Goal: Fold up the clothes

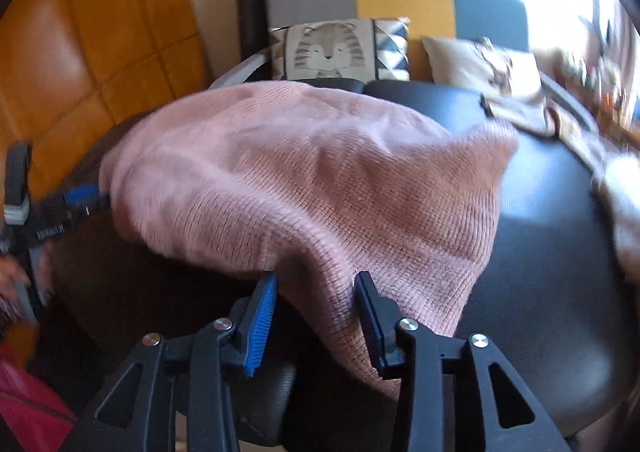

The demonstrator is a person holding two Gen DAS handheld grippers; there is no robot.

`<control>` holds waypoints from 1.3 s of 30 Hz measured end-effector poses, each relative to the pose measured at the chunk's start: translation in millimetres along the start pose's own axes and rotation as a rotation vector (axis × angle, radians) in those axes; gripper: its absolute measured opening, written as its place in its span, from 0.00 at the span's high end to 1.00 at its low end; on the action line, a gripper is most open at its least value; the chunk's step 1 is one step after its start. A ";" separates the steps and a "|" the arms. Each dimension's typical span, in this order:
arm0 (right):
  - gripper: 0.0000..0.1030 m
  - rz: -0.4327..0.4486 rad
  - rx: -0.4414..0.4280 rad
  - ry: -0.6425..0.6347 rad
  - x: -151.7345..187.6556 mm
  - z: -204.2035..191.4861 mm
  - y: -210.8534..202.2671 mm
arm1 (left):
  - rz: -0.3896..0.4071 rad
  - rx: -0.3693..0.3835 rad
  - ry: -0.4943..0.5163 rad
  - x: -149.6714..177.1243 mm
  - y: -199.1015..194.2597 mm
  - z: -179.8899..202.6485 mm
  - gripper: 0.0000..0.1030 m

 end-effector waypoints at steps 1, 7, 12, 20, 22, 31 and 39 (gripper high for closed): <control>0.61 0.009 0.040 -0.034 -2.3 -4.3 2.0 | 0.019 -0.042 0.036 -4.6 -1.3 3.0 0.36; 0.61 0.019 0.203 -0.165 -18.1 -20.9 29.4 | 0.056 -0.226 0.270 -16.4 7.4 31.2 0.36; 0.59 0.042 0.068 0.036 -15.9 -5.4 44.5 | 0.051 -0.281 0.405 -6.3 14.1 45.1 0.36; 0.58 0.093 0.083 0.051 -9.9 -7.1 42.8 | 0.042 -0.266 0.531 -13.3 17.7 40.5 0.36; 0.58 0.084 0.070 0.063 -11.9 -5.8 43.9 | 0.040 -0.278 0.567 -17.3 23.3 41.6 0.36; 0.68 0.032 0.039 0.064 -13.6 -7.4 45.0 | 0.096 -0.472 0.717 -17.8 47.9 61.5 0.73; 0.90 0.056 -0.079 0.199 -23.3 -4.6 26.6 | 0.170 -0.408 0.542 -46.1 15.4 58.6 0.92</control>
Point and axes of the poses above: each gripper's, at about its wrist camera, not at the fingertips, and y roughly the way its jaws point, z to its right, x to its underside, the point moved 8 cm from there along y, roughly the way its jaws point, and after that the axes turned 12 degrees about -z, right-handed, at the moved point
